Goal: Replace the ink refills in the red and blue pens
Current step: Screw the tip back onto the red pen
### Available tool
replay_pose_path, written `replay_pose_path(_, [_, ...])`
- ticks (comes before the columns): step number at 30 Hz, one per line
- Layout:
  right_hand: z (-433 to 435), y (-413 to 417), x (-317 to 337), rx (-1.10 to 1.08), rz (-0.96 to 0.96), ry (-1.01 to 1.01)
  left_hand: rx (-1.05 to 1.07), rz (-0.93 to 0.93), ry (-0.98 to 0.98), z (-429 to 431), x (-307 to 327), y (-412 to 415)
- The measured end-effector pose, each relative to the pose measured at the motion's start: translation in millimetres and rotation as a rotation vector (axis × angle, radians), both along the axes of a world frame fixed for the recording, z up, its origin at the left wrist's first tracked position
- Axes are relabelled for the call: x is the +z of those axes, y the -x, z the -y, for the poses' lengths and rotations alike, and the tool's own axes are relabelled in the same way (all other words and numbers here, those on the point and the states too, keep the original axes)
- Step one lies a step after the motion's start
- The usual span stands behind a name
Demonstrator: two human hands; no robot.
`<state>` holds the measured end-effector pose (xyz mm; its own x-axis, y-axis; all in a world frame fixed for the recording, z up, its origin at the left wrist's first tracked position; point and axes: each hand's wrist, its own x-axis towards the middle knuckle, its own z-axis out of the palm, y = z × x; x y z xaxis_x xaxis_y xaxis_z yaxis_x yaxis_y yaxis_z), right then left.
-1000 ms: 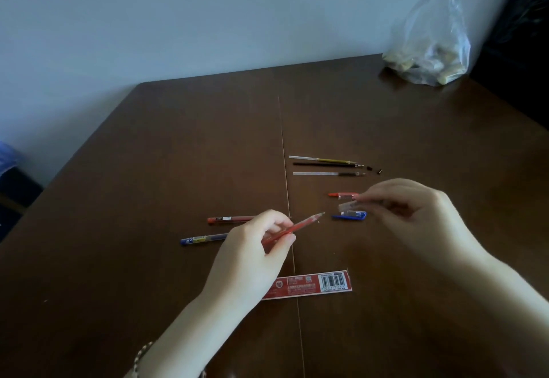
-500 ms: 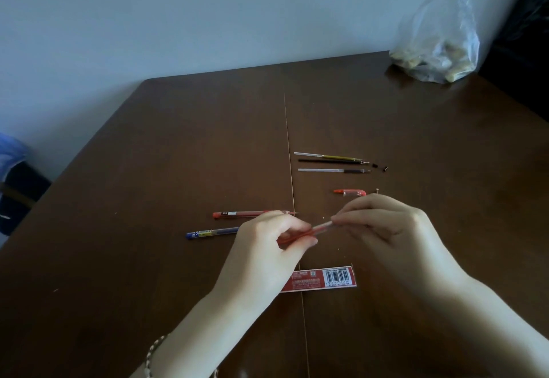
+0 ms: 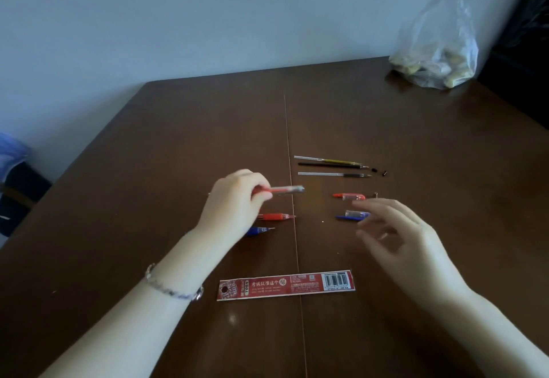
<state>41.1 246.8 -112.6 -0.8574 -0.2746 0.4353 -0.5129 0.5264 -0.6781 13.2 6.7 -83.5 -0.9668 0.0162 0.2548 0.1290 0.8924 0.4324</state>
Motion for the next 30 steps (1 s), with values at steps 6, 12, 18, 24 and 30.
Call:
replay_pose_path(6, [-30.8,14.8,-4.8,-0.182,0.139,-0.004,0.095,0.093,0.148,15.0,-22.2,21.6])
replay_pose_path(12, [-34.4,49.1,-3.1,-0.296,0.227,-0.123,0.069,0.047,0.146,7.6,-16.1,8.8])
replay_pose_path(18, [-21.8,84.3,-10.2,-0.240,0.327,-0.267,-0.004,0.192,0.187,7.2,-11.2,-6.2])
replay_pose_path(24, [-23.8,78.4,-9.2,-0.269,0.283,-0.201,-0.012,0.243,0.223,5.7,-16.4,0.6])
replay_pose_path(30, [-19.3,36.9,14.5,-0.269,0.190,0.285,0.021,0.017,0.013,-13.6,-12.6,-10.3])
